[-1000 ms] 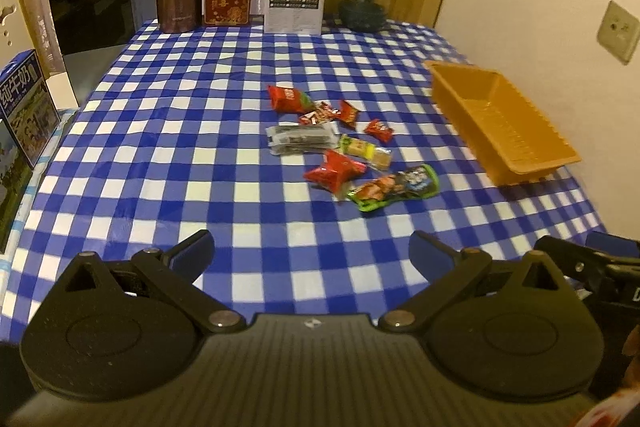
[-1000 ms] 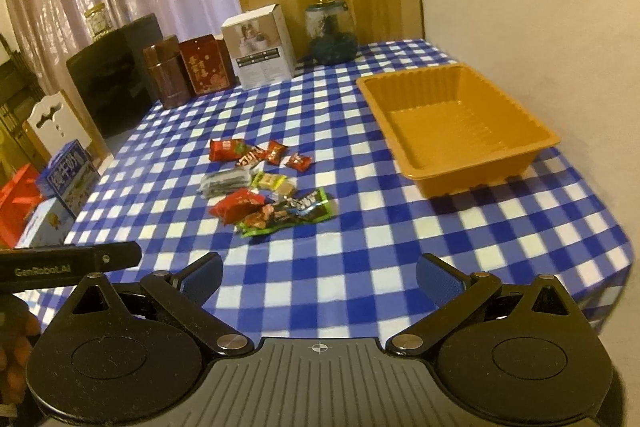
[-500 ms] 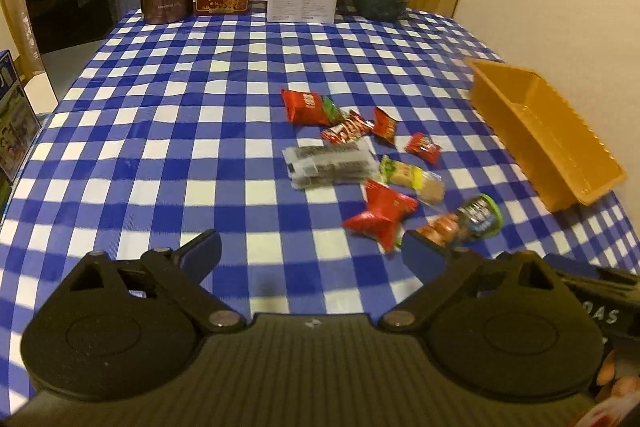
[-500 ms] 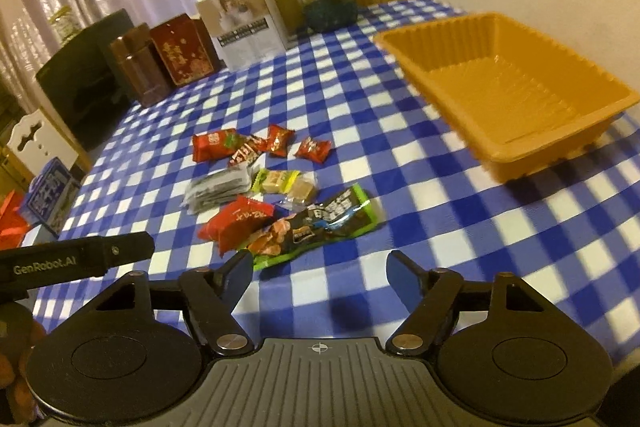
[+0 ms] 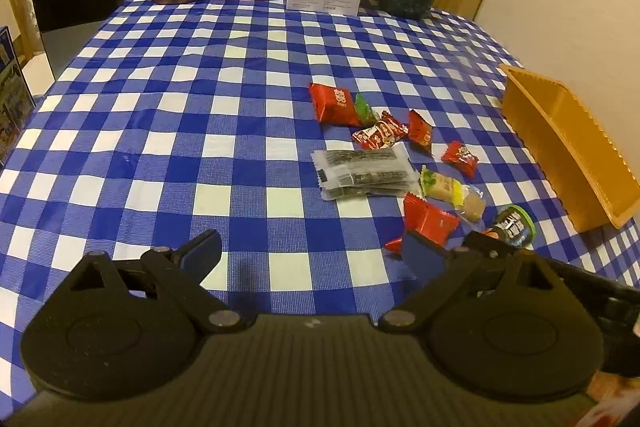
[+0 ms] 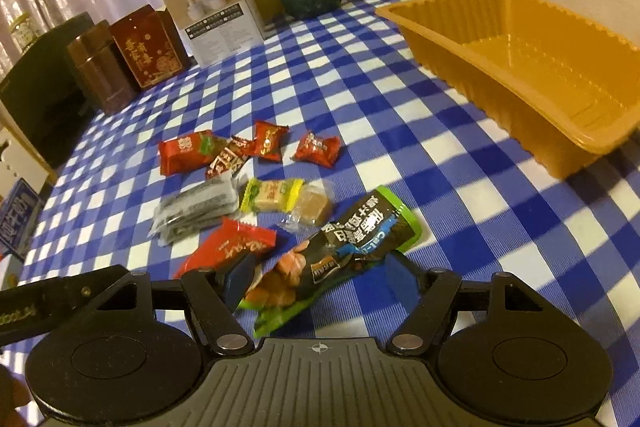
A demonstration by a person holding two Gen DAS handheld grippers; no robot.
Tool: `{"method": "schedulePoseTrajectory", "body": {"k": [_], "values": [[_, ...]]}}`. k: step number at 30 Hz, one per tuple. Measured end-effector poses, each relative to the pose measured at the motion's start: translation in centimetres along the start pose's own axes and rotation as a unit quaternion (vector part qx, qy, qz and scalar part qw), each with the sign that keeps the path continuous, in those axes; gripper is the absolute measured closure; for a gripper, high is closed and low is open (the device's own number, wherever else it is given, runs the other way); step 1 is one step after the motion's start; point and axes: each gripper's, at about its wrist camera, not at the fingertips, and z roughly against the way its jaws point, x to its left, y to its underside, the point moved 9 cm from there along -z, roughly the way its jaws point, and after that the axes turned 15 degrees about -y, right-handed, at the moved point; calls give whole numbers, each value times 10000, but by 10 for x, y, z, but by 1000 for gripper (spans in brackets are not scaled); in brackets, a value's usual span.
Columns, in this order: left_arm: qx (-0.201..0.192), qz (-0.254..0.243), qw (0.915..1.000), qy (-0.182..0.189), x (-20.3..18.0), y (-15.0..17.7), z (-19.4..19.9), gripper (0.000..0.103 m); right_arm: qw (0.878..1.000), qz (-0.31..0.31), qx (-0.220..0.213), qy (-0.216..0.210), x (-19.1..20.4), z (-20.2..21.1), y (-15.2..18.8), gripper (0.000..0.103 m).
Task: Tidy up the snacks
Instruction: 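Grasp the green-and-black sausage pack with the right gripper while the left gripper grasps a red candy packet, then carry the sausage pack and red packet into the orange tray and release both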
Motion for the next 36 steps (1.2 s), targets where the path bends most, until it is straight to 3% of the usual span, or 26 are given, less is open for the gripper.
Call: {"method": "schedulePoseTrajectory", "body": {"k": [4, 8, 9, 10, 11, 18, 22, 31, 36], "values": [[9, -25, 10000, 15, -2, 0, -4, 7, 9987, 445, 13, 249, 5, -10, 0, 30], [4, -152, 9999, 64, -9, 2, -5, 7, 9966, 745, 149, 318, 3, -11, 1, 42], [-3, -185, 9998, 85, -11, 3, -4, 7, 9958, 831, 200, 337, 3, -9, 1, 45], [-9, -206, 9997, 111, -13, 3, -4, 7, 9945, 956, 267, 340, 3, -6, 2, 57], [-18, -231, 9996, 152, -15, 3, -4, 7, 9934, 1061, 326, 304, 2, -3, 2, 61], [-206, -518, 9974, 467, -39, -1, -1, 7, 9912, 1104, 371, 622, -30, 25, 4, 63], [-452, -861, 9935, 590, -62, -4, -2, 11, 9914, 1152, 414, 453, -34, 21, 3, 62], [-652, -1712, 9793, 864, -99, 1, -14, 37, 9867, 1558, 426, 203, -36, 14, 2, 63], [-595, -2013, 9746, 785, -108, 9, -25, 71, 9863, 1601, 379, 129, -35, 12, 1, 63]]}}
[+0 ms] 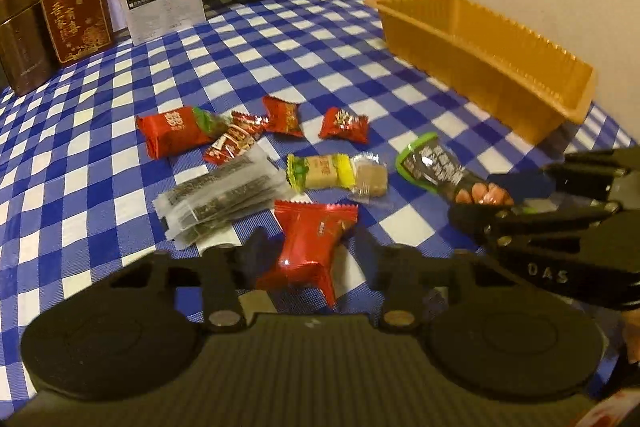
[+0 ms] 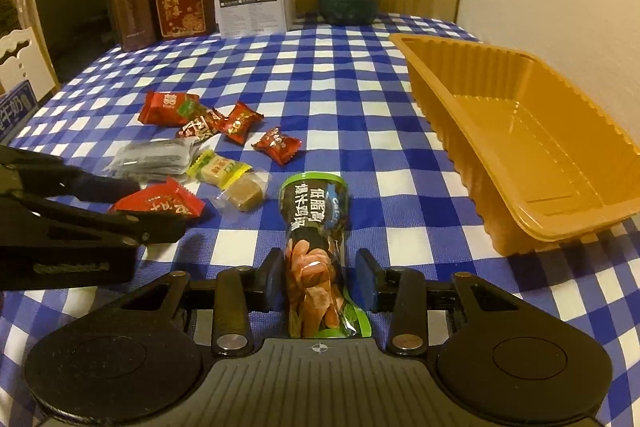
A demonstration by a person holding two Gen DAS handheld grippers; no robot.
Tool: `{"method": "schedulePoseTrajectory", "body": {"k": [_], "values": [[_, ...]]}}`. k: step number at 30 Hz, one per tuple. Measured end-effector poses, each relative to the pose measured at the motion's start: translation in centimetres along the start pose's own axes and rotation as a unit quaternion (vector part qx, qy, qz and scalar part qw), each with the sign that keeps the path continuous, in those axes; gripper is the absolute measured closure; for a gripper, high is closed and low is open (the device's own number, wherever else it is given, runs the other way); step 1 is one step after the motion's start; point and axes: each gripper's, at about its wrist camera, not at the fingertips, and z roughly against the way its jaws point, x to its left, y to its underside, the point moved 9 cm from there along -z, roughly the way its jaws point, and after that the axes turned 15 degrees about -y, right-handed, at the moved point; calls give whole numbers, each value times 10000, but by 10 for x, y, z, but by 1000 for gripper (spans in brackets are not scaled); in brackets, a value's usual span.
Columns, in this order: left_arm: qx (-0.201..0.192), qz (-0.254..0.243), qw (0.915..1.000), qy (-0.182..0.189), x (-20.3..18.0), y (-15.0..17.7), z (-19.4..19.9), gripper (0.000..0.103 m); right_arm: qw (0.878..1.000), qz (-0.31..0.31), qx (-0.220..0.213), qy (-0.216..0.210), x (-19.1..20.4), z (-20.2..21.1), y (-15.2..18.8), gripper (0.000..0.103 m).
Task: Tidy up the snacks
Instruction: 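Carry the sausage pack and red packet into the orange tray and release both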
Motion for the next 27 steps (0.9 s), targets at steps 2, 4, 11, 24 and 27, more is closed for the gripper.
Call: {"method": "schedulePoseTrajectory", "body": {"k": [2, 4, 11, 24, 27], "values": [[41, -23, 10000, -14, -1, 3, -2, 79, 10000, -41, -29, -57, 0, 0, 0, 63], [56, -8, 10000, -43, -2, 5, 0, 79, 10000, -5, -49, -58, 0, -1, -1, 63], [124, 194, 9996, -139, 3, 9, 9, 80, 9999, -24, -101, -32, 0, 2, -1, 73], [-102, 644, 9976, -241, -4, -7, 59, 80, 9986, -129, -507, -123, 6, 59, -15, 73], [-200, 709, 9971, -183, -16, -22, 70, 80, 9977, -214, -630, -91, -3, 80, -22, 73]]}}
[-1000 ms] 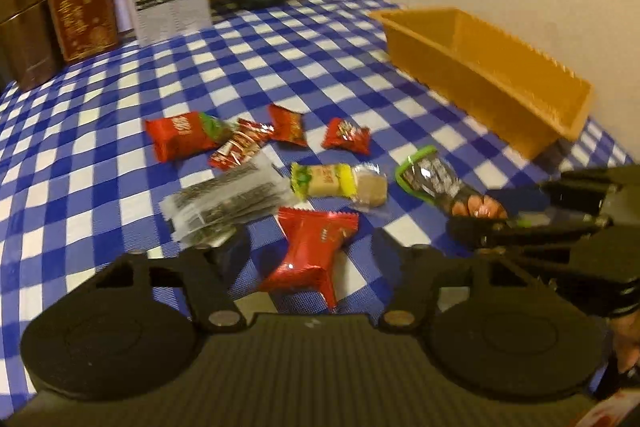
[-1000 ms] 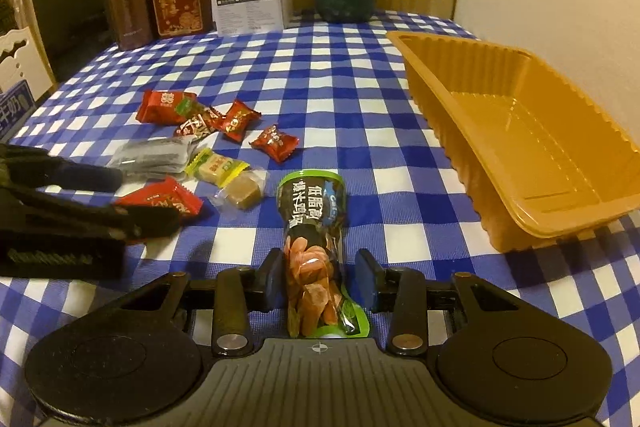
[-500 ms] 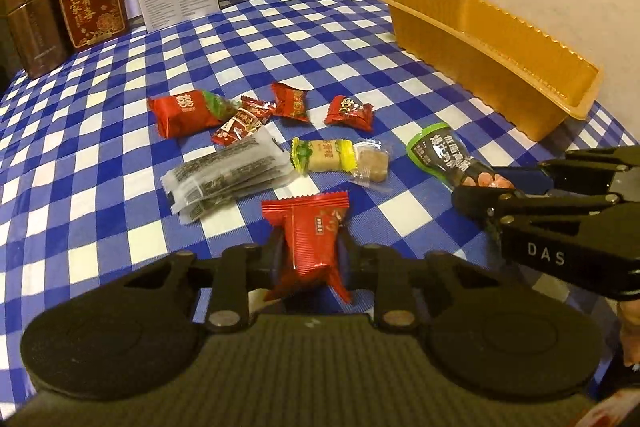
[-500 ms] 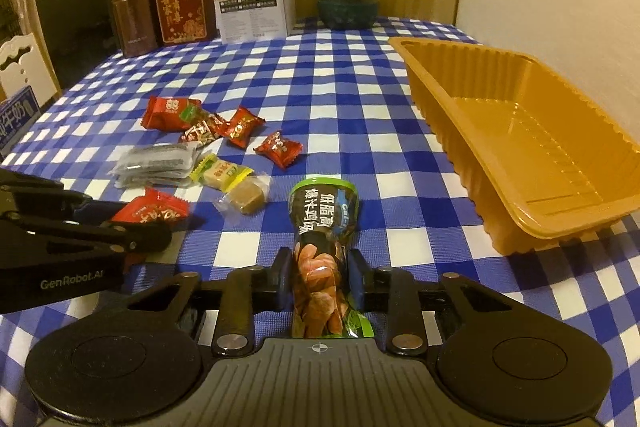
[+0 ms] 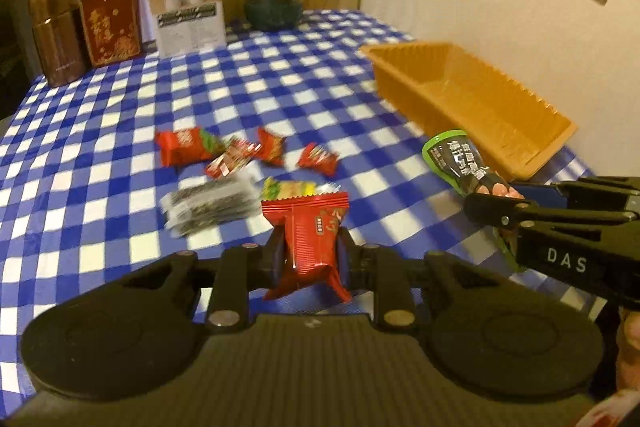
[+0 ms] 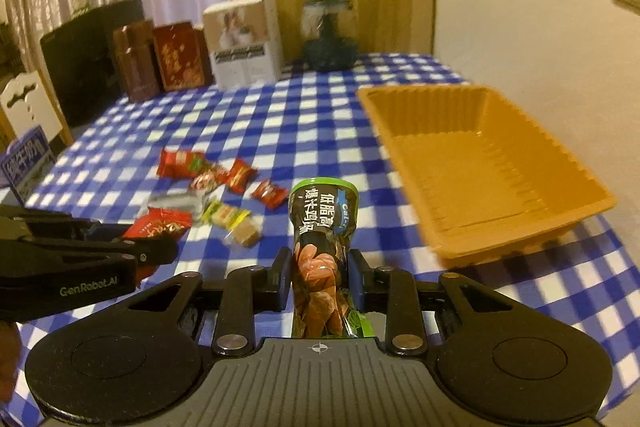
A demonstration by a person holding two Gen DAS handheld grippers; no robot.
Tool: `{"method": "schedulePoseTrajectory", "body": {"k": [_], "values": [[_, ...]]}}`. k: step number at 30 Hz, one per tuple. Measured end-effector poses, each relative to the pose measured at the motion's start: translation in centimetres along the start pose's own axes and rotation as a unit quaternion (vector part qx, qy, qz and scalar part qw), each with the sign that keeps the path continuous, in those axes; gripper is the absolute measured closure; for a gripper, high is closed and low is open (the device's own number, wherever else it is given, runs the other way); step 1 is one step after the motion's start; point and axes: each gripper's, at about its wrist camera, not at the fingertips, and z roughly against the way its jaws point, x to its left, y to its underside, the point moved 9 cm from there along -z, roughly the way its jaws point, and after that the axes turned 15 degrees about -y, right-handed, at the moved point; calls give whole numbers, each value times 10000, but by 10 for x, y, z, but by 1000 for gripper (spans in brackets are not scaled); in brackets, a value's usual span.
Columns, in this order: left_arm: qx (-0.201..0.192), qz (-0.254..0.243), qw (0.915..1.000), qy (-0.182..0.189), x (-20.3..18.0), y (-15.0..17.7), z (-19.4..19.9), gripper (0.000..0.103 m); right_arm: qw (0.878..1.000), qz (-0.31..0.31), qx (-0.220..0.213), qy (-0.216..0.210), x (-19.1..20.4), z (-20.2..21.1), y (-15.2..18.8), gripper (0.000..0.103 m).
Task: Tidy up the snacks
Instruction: 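Carry the sausage pack and red packet into the orange tray and release both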
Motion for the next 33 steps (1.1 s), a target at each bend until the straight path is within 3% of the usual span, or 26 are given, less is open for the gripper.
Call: {"method": "schedulePoseTrajectory", "body": {"k": [9, 18, 27, 33], "values": [[-344, 70, 9985, 424, -67, -53, 17, 80, 9989, -165, -366, 245, -58, 50, -44, 73], [-379, -105, 9968, 701, -136, -88, -20, 80, 9980, -284, -364, 434, -140, 47, -74, 73], [-283, -195, 9951, 923, -177, -95, -52, 78, 9971, -516, -325, 456, -187, 31, -78, 73], [-274, -182, 9963, 796, -171, -88, -56, 77, 9968, -607, -288, 422, -199, 26, -75, 73]]}}
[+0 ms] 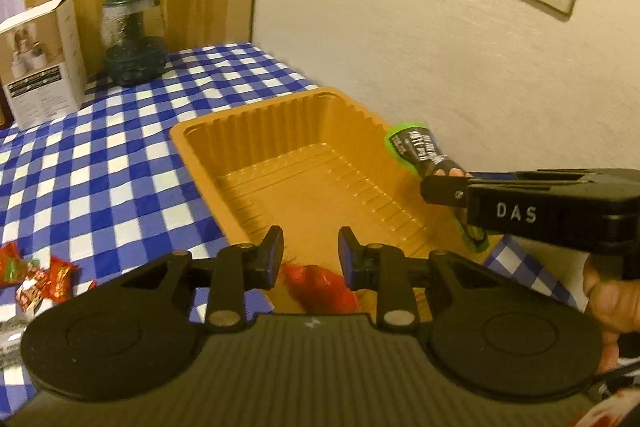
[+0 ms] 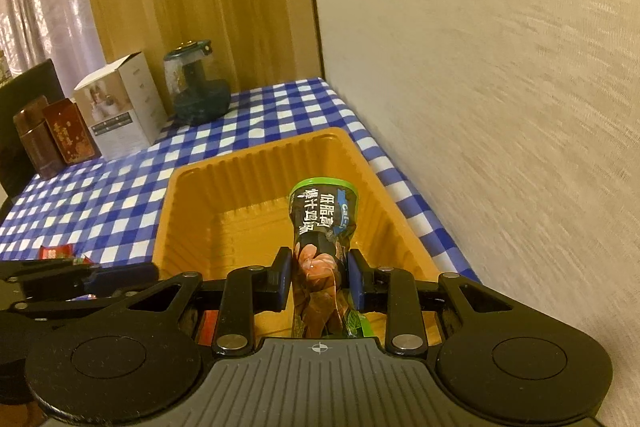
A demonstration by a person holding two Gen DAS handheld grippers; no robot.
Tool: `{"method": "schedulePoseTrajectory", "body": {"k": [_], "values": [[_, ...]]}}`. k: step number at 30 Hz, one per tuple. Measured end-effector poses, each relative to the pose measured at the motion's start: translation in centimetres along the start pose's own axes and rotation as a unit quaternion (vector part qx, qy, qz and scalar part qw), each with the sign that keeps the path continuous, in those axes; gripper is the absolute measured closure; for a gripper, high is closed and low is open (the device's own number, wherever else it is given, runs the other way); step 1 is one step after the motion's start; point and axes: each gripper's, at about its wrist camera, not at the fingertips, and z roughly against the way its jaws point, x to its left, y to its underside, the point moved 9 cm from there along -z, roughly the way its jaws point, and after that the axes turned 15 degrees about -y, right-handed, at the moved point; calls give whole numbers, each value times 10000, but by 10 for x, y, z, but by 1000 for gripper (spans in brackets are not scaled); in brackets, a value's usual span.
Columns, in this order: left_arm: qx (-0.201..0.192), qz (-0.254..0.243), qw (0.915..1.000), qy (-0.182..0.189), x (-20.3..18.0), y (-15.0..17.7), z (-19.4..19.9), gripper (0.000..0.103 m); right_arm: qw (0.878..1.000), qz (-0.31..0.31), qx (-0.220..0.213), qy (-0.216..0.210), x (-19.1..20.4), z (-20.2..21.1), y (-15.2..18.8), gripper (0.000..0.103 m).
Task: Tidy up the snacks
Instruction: 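Carry the sausage pack and red packet into the orange tray and release both, then withdraw both tools from the orange tray back toward the snack pile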
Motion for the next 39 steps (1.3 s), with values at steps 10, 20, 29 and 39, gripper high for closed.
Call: {"method": "schedulePoseTrajectory", "body": {"k": [10, 20, 29, 39], "values": [[-59, 154, 9998, -114, 12, 0, 13, 77, 9999, -100, 44, -126, 7, -7, 3, 73], [-53, 211, 9995, -214, 21, 3, 20, 73, 9986, -403, -280, -212, 1, -2, -8, 40], [19, 397, 9987, -334, 34, 14, 46, 68, 9983, -541, -212, -110, 12, 26, 4, 40], [-32, 500, 9979, -420, 46, 33, 101, 55, 9983, -563, -144, 34, 53, 71, 26, 40]]}}
